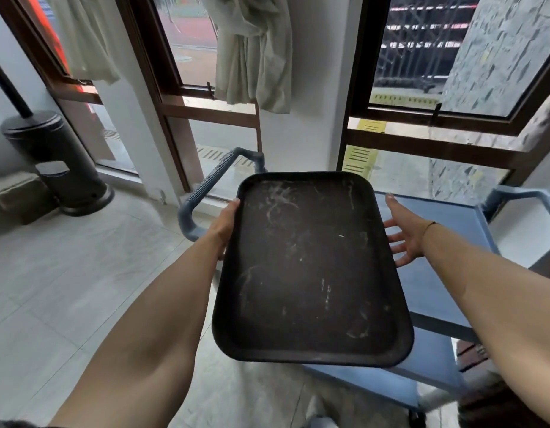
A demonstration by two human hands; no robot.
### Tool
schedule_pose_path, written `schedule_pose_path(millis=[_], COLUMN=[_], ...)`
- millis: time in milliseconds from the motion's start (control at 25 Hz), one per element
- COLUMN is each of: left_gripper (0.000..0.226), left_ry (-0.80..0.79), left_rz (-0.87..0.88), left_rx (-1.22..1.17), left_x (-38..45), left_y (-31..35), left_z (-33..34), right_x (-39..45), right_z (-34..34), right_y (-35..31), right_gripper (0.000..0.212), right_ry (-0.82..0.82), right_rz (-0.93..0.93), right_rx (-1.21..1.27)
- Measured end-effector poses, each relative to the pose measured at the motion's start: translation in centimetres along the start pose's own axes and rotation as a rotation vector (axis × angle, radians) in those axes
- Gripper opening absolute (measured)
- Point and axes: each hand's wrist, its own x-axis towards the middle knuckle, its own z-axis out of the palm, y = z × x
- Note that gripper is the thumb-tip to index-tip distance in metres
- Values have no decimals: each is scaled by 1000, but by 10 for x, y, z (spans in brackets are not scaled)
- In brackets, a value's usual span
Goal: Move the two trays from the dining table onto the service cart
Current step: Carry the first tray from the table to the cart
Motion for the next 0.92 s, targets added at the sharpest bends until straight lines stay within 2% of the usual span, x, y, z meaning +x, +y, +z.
schedule_pose_path(millis=[480, 760, 920], left_gripper=[52, 50, 56], left_ry=[11, -26, -45], left_rz=[-40, -71, -153], left_rx=[76, 82, 210], left_x=[146, 206, 245], left_y=[68, 73, 71], left_z=[27, 22, 5], right_x=[124, 153, 160], right_z=[-3, 13, 31], right_y=[-83, -93, -91], right_gripper=[85, 84, 78], right_ry=[-13, -26, 10], right_rz=[76, 120, 146], right_rx=[-17, -11, 44])
